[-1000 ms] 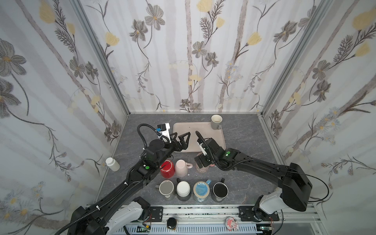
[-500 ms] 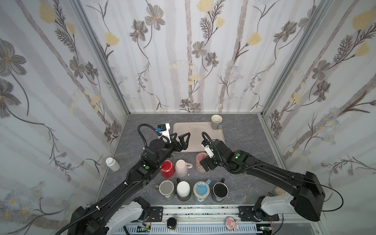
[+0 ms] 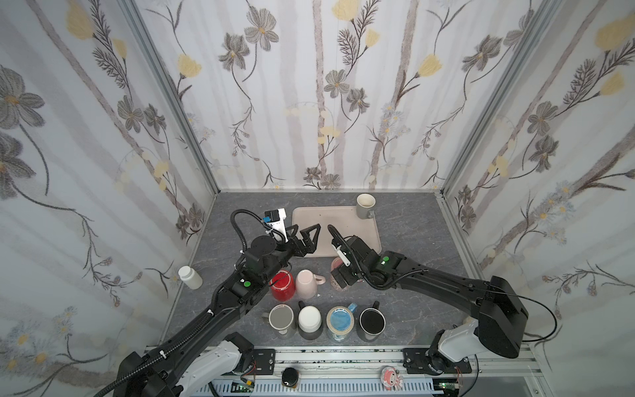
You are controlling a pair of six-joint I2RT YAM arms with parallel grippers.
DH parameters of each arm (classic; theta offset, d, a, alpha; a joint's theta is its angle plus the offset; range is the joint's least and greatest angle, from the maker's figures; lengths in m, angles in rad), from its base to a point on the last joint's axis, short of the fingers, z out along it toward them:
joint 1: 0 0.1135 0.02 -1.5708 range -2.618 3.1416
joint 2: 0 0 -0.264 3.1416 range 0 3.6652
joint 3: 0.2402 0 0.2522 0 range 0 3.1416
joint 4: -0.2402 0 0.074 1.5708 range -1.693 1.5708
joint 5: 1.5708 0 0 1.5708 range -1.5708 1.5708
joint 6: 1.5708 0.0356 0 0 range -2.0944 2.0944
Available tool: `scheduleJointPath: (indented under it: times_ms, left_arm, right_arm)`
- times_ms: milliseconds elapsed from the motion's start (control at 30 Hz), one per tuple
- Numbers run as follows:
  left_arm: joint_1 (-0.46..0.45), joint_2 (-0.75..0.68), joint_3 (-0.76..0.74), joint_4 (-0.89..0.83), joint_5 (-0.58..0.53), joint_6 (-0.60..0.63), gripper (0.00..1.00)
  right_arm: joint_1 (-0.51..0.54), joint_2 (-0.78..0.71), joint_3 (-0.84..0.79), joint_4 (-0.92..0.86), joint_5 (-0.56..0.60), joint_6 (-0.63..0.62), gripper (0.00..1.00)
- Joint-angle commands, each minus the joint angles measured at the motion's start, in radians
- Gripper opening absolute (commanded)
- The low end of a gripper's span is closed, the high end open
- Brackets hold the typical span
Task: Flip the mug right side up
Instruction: 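Lower the right gripper and close it on the pink mug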
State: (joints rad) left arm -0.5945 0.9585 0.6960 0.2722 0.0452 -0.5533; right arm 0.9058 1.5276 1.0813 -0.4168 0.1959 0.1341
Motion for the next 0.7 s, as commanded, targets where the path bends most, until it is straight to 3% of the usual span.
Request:
scheduleJointPath:
  times_ms: [0, 167, 433, 667]
  left_arm:
    - [0.002, -0.001, 0.009, 0.006, -0.011, 0.005, 1.0]
    - [0.004, -0.001, 0.012, 0.006, -0.01, 0.003, 1.0]
    - [0.004, -0.003, 0.018, -0.004, -0.014, 0.006, 1.0]
    - [0.005, 0.017, 0.026, 0.011, -0.007, -0.001, 1.0]
  right_arm:
    - [-0.014, 0.035, 0.031, 0.033, 0.059, 0.047, 1.0]
    - [-0.031, 0.008, 0.025, 0.08, 0.028, 0.042, 1.0]
    - [-0.141, -0.231, -0.133, 0.106, -0.162, 0.022, 1.0]
    - [-0.181, -0.342, -0.285, 0.078, -0.221, 0.079, 0.83]
